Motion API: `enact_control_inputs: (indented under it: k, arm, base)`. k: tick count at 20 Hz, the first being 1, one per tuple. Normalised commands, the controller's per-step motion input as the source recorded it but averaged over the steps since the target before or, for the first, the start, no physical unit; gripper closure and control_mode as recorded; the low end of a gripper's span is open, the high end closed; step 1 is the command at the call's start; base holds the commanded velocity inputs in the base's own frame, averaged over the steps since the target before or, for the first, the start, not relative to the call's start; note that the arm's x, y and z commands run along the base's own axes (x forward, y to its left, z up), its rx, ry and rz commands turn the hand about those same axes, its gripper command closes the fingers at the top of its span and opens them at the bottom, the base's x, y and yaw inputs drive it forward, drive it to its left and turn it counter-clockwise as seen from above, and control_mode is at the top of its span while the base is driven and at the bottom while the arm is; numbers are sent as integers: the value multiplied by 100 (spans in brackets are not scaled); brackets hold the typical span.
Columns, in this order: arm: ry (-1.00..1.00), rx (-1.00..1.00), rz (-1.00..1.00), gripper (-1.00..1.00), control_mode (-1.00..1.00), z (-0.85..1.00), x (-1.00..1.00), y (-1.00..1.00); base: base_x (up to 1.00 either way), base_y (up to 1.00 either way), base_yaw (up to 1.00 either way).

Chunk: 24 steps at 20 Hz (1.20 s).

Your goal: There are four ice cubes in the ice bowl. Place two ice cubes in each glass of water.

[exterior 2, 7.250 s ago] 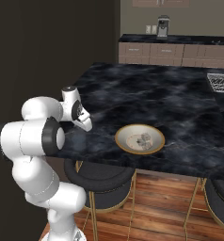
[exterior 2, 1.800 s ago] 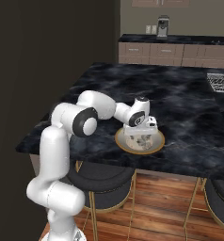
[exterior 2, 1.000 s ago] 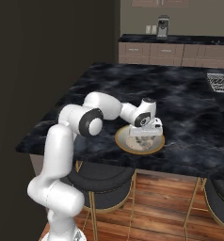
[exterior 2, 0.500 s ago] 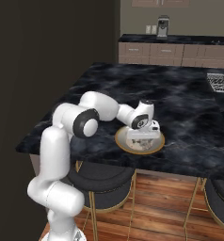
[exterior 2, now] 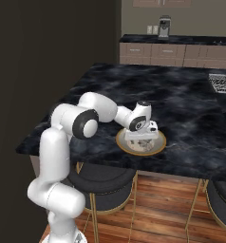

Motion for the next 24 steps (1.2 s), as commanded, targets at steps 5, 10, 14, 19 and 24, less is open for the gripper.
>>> enact_control_inputs:
  k: [5,10,14,19,24]
  arm:
    - [0,0,0,-100,-100,0,0,0]
    - [0,0,0,100,-100,-1,0,-7]
    - [0,0,0,100,-100,-9,0,-14]
    - [-2,0,0,100,-100,32,-10,-2]
    - [-1,4,0,100,-100,98,-94,7]
  base:
    - [0,0,0]
    - [0,0,0]
    - [0,0,0]
    - [0,0,0]
    - [0,0,0]
